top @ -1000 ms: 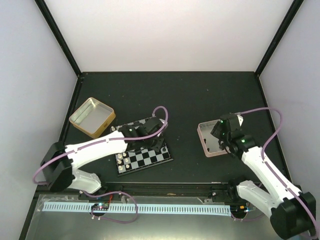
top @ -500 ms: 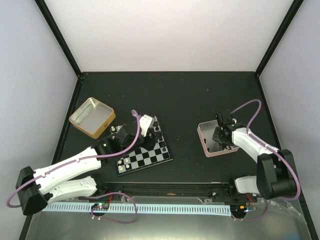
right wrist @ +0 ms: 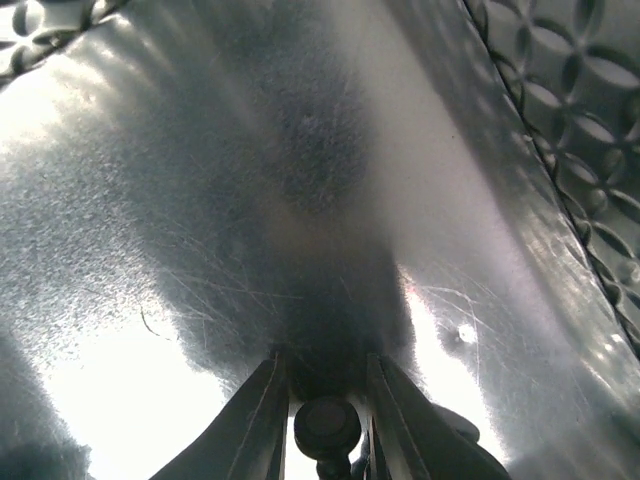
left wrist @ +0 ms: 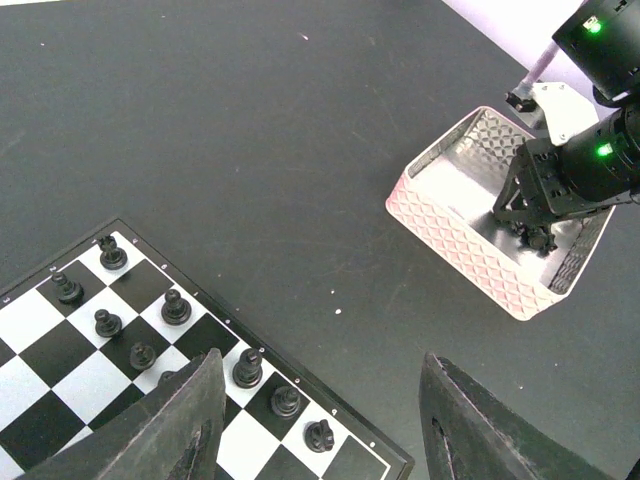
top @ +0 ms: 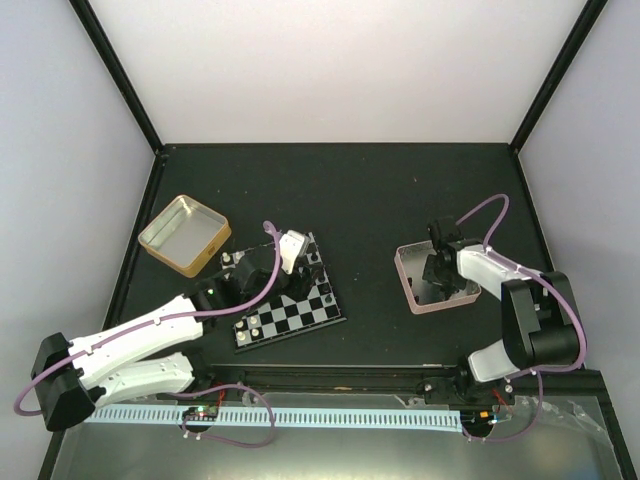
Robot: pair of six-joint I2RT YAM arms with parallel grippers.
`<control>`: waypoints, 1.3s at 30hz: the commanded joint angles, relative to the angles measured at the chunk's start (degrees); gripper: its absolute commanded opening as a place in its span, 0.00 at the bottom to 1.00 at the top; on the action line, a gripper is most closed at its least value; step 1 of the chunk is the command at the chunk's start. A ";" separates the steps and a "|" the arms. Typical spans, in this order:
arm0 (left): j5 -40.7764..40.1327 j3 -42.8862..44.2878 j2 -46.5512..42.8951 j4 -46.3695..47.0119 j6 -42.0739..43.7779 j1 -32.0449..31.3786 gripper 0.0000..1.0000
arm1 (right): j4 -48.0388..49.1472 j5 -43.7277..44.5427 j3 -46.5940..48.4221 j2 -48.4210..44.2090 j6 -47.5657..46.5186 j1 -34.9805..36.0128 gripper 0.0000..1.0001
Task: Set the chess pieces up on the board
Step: Pick up the chess piece from the storage box.
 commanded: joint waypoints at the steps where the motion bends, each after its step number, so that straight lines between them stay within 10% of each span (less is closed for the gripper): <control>1: 0.75 0.11 -0.11 1.59 0.93 0.34 0.54 | 1.63 -2.96 -0.52 1.66 -1.34 -1.58 0.24; 19: 0.64 0.35 0.06 1.85 0.35 0.34 0.55 | -1.06 -5.47 -1.47 0.35 -1.69 -2.45 0.32; 39: -0.09 0.49 -0.10 2.20 -0.94 0.43 0.62 | 6.94 -15.85 -2.87 -12.19 6.92 -2.39 0.14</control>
